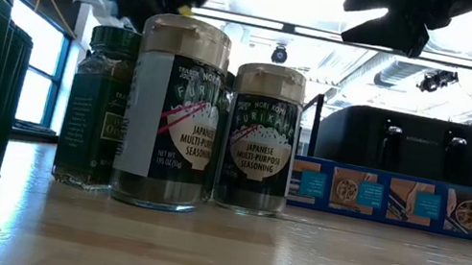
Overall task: Shelf spices
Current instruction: Put the left white seasoning bottle on the shelf
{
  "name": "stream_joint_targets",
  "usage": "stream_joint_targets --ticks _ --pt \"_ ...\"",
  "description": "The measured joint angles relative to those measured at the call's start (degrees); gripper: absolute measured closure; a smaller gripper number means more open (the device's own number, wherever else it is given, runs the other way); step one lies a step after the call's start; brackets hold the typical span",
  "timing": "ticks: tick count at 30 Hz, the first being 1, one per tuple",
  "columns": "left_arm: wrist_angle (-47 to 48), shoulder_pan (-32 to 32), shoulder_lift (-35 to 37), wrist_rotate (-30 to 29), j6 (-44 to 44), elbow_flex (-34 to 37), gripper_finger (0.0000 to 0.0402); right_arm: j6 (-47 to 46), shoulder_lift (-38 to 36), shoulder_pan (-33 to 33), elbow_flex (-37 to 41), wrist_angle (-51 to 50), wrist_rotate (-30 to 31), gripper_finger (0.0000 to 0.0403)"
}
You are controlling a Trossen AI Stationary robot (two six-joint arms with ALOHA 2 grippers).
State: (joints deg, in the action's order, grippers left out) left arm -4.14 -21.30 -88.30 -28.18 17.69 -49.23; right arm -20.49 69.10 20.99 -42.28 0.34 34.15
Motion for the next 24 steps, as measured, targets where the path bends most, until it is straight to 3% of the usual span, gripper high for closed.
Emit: stream_joint_targets --ticks 7,18,24 --pt "0.75 -3.31 -5.34 5.55 2.83 -3.95 0.0191 -0.01 0.00 0.00 0.00 -0.19 -0.11 0.0121" --pt "0.62 -6.08 -6.52 7.28 3.30 -4.24 0.0150 -0.02 -0.02 0.00 0.00 -0.75 -0.11 0.0121" --pt "-0.67 -8.36 -5.95 14.19 2.94 -4.26 0.0119 -0.38 -0.02 0.00 0.00 -1.32 -0.11 0.0121"
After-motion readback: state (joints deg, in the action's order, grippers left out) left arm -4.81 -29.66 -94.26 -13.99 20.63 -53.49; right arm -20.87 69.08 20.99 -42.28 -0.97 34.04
